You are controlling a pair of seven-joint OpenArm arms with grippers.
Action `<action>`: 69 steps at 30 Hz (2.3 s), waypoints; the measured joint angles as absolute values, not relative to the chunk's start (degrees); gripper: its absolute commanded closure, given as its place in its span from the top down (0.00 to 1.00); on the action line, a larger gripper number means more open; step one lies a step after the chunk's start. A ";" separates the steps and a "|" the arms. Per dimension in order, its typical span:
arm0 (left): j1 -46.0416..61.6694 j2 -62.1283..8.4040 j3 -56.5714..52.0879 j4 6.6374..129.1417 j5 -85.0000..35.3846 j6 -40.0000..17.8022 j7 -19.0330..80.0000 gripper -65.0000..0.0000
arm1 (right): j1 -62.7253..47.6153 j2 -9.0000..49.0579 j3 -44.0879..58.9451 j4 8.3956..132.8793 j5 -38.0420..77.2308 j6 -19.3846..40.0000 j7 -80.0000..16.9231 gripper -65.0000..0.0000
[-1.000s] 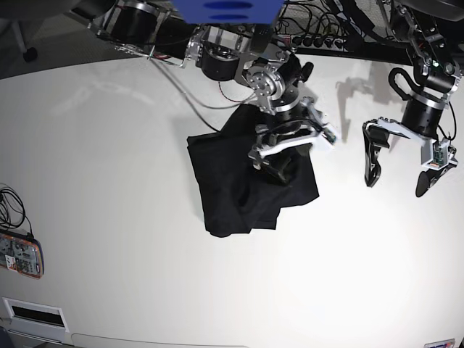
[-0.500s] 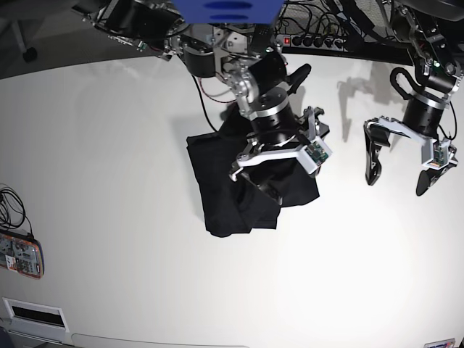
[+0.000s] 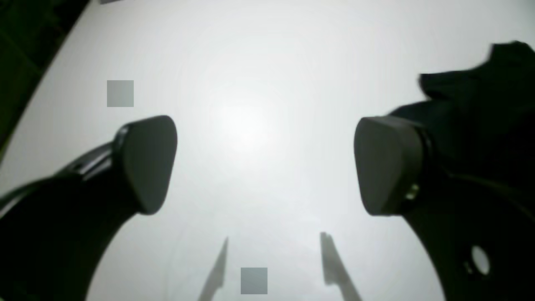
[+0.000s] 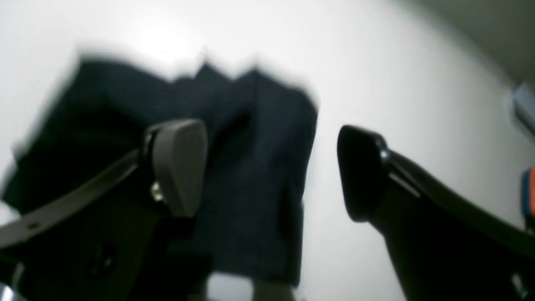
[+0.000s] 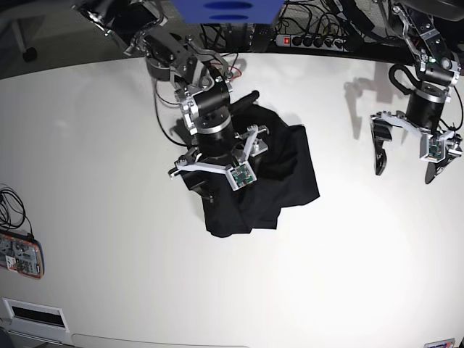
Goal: Fold the T-shirt properly
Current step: 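Lift the shirt's end with the right gripper and fold it over the bundle, then press and tuck the folded bundle with the right gripper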
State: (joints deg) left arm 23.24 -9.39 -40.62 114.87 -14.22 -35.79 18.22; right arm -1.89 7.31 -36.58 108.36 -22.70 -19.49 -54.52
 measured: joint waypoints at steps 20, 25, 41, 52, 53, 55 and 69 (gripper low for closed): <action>23.31 -7.16 -40.84 114.85 -13.58 -35.57 18.26 1.00 | -1.13 8.60 -37.06 92.88 -23.59 -19.97 -49.04 0.72; 23.31 -7.14 -40.71 114.85 -13.63 -35.68 18.22 1.00 | 3.86 5.69 -45.71 90.94 -22.98 -19.40 -52.03 0.72; 23.81 -7.18 -40.73 114.85 -13.56 -35.59 18.24 1.00 | 13.91 -3.49 -55.13 89.47 -22.87 -19.53 -57.17 0.72; 25.02 -7.42 -40.58 114.85 -13.58 -35.70 18.24 1.00 | 15.97 -6.57 -55.86 93.32 -22.96 -19.68 -57.91 0.72; 25.17 -7.35 -40.64 114.85 -13.52 -35.66 18.26 1.00 | 16.21 -6.48 -54.94 96.01 -23.16 -19.51 -56.25 0.72; 25.06 -7.29 -40.64 114.85 -13.56 -35.57 18.26 1.00 | 16.67 -4.12 -52.31 100.14 -23.38 -19.35 -54.85 0.72; 24.77 -7.14 -39.07 114.85 -13.63 -35.70 18.24 1.00 | 7.73 7.77 -38.52 100.73 -23.55 -19.66 -51.09 0.72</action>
